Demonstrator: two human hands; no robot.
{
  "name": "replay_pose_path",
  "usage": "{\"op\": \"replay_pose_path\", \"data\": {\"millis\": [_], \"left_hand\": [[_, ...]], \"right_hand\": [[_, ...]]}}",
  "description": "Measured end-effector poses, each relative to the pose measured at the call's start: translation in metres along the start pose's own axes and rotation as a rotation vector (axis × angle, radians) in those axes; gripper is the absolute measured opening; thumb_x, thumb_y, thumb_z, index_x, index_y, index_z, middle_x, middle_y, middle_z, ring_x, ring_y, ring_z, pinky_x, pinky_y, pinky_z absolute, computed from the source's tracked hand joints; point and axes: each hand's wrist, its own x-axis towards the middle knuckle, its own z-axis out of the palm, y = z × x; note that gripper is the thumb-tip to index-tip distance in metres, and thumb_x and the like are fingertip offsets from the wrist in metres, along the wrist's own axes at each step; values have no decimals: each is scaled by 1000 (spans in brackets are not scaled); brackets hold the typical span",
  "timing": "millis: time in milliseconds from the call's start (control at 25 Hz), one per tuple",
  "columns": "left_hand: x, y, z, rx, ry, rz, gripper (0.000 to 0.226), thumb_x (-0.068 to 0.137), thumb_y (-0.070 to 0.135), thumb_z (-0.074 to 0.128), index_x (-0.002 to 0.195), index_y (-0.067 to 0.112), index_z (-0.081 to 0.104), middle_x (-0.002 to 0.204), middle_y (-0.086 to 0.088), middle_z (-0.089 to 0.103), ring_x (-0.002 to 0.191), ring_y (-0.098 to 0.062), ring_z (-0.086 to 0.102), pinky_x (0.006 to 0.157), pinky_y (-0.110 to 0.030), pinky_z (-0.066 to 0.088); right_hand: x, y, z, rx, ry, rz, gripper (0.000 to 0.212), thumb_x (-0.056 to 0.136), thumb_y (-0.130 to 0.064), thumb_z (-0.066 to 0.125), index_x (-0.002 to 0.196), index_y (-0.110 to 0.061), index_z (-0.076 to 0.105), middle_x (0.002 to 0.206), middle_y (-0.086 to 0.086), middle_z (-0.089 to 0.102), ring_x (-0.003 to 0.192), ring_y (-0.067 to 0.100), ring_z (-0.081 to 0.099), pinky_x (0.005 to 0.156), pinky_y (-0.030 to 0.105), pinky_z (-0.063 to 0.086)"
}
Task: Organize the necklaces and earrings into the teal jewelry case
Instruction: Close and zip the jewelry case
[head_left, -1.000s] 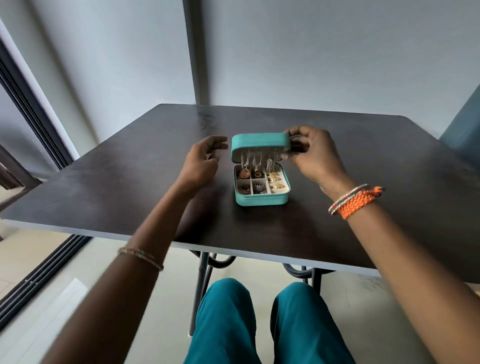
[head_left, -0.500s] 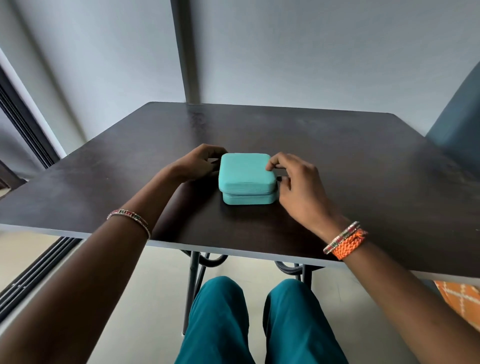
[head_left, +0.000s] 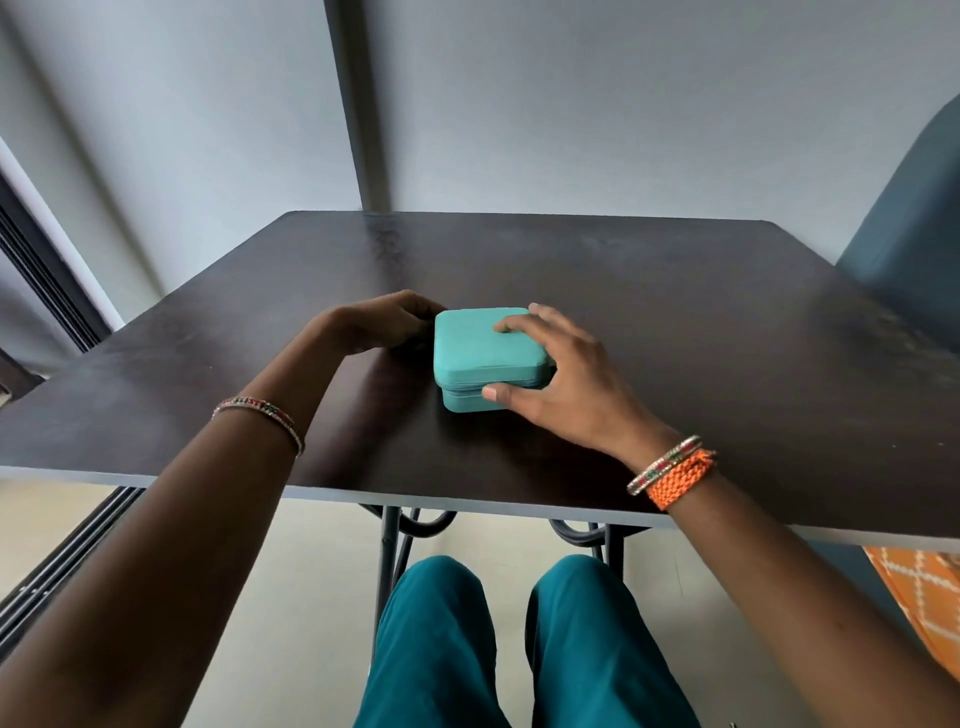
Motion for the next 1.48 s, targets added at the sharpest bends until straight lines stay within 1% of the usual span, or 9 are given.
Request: {"op": "replay_pose_path", "data": {"millis": [80,240,400,760,880,1080,1160,1320,1480], "left_hand": [[1,3,-1,-12,18,-5,31,96,1,47,124,12,56,78,7,72,65,-4,63,66,-20,51],[-4,1,0,144,216,28,19,89,2,59,106,4,69,91,-8,70,84,-18,60,93,-42,50],[-34,5,22,508,639,129,13,84,3,64,91,5,75,87,-13,74,78,-23,62,72,-22,40],[-102,40,165,362,1105,89,16,73,-6,58,66,3,69,64,-14,64,64,-28,46,60,-28,24],[-91,48,183,224,1135,30,22,83,0,52,65,4,64,69,-13,63,69,-25,42,59,-25,18],[-74,67,186,326,845,3,27,84,8,47,93,14,71,99,-7,67,95,-27,55,70,-38,45],[-86,60,179,218,802,110,28,82,10,49,93,15,73,94,-8,70,89,-26,60,72,-35,49],[-111,48,145,35,1225,212,16,85,14,57,93,13,71,90,-4,67,80,-13,57,70,-13,40],[-88,34,124,91,952,165,30,90,35,58,113,17,64,126,-3,56,118,-18,49,97,-26,40]], "right_hand": [[2,3,-6,27,-19,-9,64,67,-38,82,126,-29,58,148,11,38,137,20,36,107,22,31],[1,5,-7,57,20,-6,66,65,-37,84,126,-25,61,146,14,42,135,20,40,110,25,34],[2,-1,-9,23,3,13,67,67,-37,83,127,-19,60,147,18,40,135,22,41,111,29,36],[-14,-13,-3,7,49,112,65,72,-38,78,132,-23,56,126,7,63,111,17,60,93,13,38],[-13,-16,-4,-3,35,142,64,76,-30,75,135,-26,51,130,8,60,120,22,54,102,21,37],[-16,-10,-15,107,-86,269,72,73,-12,54,141,-32,41,130,10,59,117,27,56,104,35,43],[-28,-2,-11,253,54,376,56,71,-20,61,126,-24,49,118,5,65,105,21,60,92,35,50],[-41,-5,7,61,234,304,32,76,-33,74,88,-11,55,89,1,57,81,16,52,61,25,33],[-40,-8,22,-39,306,224,13,84,-16,66,79,-3,64,91,8,54,78,17,49,66,21,33]]}}
